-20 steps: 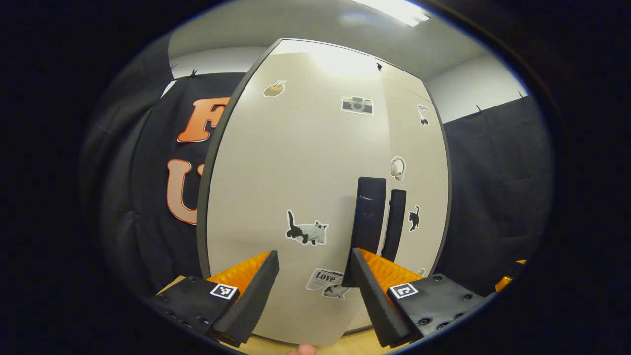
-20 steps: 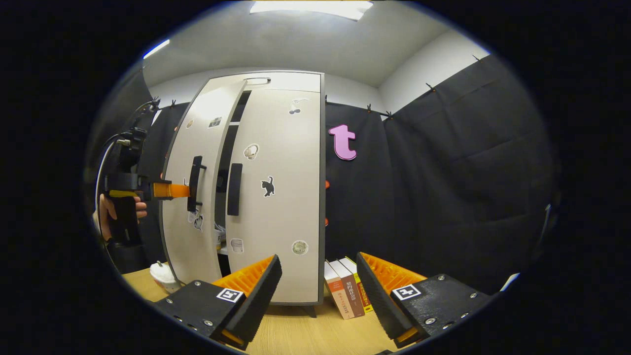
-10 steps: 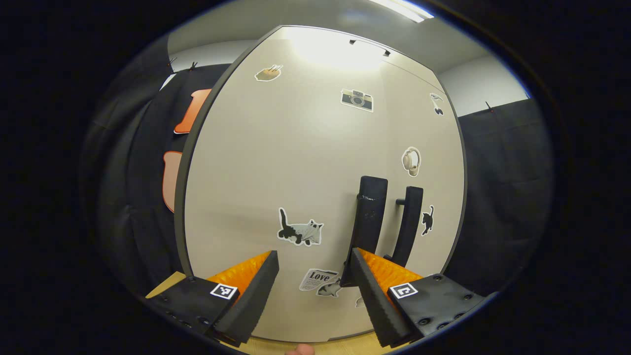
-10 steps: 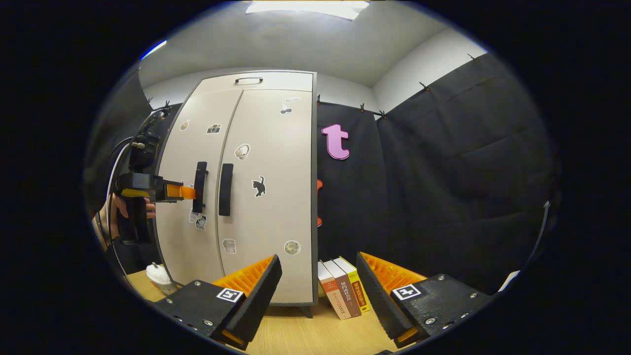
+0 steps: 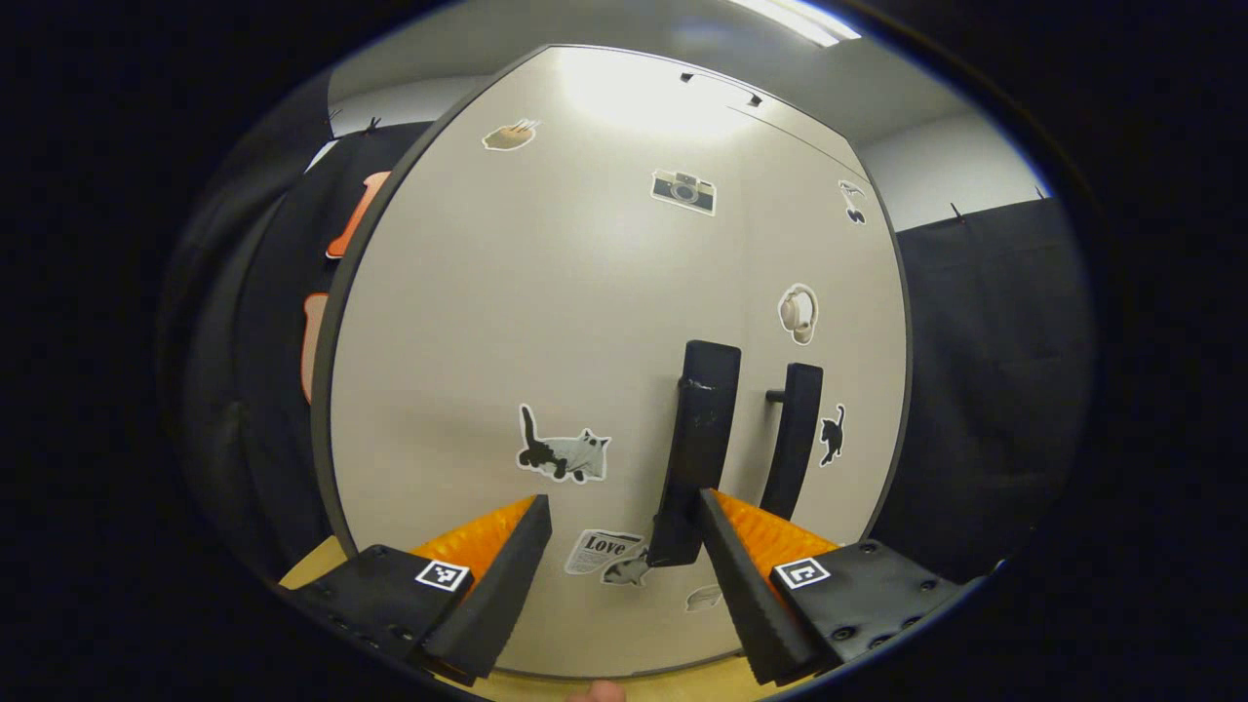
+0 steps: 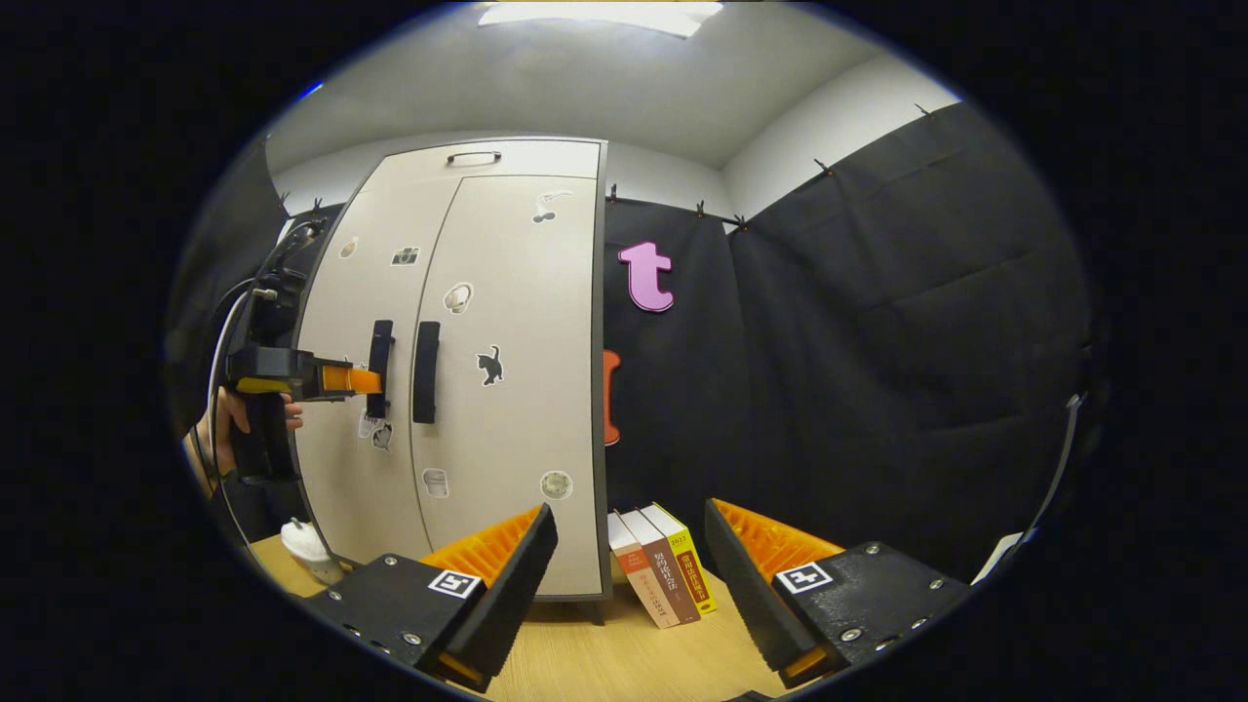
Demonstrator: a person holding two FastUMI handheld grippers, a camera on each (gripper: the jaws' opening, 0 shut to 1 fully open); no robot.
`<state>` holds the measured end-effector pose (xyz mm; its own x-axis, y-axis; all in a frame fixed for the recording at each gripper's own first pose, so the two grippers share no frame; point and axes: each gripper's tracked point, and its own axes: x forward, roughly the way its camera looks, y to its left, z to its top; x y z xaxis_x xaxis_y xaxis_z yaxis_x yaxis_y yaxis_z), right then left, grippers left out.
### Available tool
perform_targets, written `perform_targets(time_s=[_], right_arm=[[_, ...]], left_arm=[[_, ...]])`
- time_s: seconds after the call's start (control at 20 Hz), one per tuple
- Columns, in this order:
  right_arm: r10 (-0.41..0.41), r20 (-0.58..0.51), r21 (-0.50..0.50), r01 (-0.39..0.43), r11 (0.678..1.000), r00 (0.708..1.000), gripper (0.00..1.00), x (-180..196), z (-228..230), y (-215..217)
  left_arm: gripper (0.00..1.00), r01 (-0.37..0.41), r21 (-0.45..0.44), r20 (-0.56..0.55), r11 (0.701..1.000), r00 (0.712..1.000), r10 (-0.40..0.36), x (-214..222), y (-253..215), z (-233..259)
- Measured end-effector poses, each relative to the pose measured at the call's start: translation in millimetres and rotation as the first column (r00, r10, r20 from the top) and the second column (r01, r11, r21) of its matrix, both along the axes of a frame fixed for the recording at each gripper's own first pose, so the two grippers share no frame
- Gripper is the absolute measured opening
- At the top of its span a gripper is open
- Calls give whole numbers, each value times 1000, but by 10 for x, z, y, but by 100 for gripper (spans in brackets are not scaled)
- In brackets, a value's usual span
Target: Grab one shoe with the right hand and put it into the shoe cabinet, grab the other shoe with the left hand and put it into the shoe cabinet; then close the right door with the right hand and the left door with the left hand.
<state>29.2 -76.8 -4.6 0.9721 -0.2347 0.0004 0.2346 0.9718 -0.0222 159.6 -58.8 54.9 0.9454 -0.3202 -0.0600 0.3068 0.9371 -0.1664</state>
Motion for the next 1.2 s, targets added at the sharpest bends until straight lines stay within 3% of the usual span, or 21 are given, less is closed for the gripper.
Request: perform_targets(time_s=[0.6, 1.2], right_arm=[[143, 35, 2, -143, 990, 989, 94, 153, 207, 486], [189, 6, 25, -189, 982, 982, 94, -177, 105, 720]], left_arm=[[98, -105, 84, 95, 991, 991, 97, -1236, 733, 207], [98, -183, 77, 29, 980, 983, 181, -2353, 958, -252]])
